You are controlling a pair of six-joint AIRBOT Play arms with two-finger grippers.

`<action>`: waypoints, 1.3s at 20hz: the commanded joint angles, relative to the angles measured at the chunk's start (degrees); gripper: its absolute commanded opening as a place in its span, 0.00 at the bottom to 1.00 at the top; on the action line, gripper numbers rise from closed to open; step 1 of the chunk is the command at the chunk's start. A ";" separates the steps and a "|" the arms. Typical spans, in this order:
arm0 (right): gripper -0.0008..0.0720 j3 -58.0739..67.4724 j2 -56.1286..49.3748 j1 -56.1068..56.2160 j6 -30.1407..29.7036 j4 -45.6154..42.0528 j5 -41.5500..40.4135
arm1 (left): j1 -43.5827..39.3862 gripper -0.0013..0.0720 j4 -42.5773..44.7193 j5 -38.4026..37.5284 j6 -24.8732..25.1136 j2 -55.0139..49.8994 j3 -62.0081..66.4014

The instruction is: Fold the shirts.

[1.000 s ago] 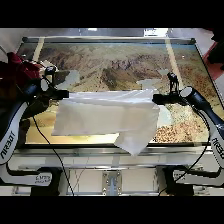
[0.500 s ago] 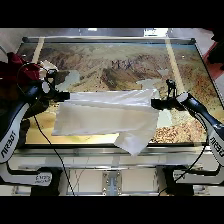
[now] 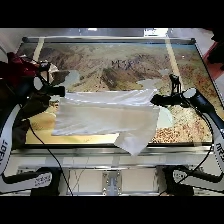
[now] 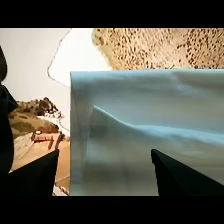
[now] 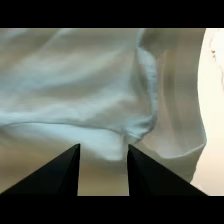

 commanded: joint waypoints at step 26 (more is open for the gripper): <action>0.37 -42.05 21.00 3.52 8.13 19.32 3.30 | 0.13 0.91 4.57 -3.30 -4.48 23.32 -14.82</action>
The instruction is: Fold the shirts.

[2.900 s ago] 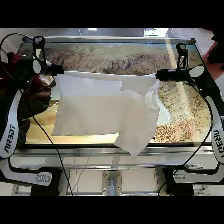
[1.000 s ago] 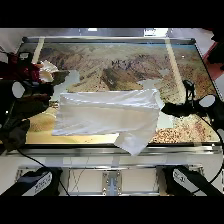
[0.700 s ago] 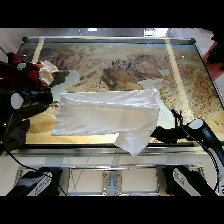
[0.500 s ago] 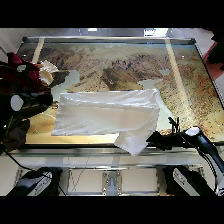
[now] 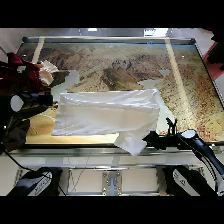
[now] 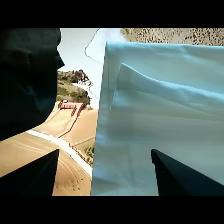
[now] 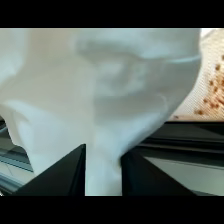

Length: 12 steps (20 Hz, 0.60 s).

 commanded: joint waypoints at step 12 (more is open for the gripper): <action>0.05 4.68 5.49 3.54 -4.02 8.00 0.46 | 18.12 0.89 17.22 -6.62 -25.66 8.00 -9.05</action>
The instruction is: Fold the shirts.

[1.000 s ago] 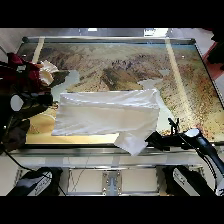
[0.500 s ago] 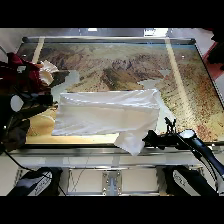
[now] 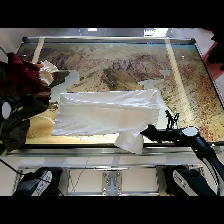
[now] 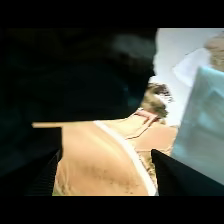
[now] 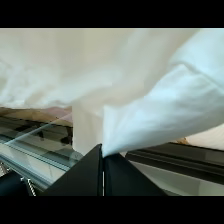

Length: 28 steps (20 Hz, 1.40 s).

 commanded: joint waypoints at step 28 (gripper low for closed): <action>0.05 1.05 1.20 0.09 -0.46 -1.09 -1.68 | 31.93 0.49 -64.17 -3.23 29.59 -18.64 -24.41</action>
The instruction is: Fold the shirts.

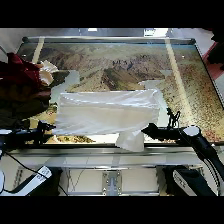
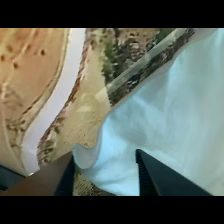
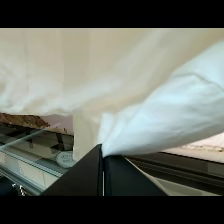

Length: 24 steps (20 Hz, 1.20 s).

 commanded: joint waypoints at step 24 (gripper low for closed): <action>0.05 32.65 -11.63 -4.98 2.80 -11.10 -8.24 | -33.53 0.03 -0.39 26.91 2.75 -3.76 32.76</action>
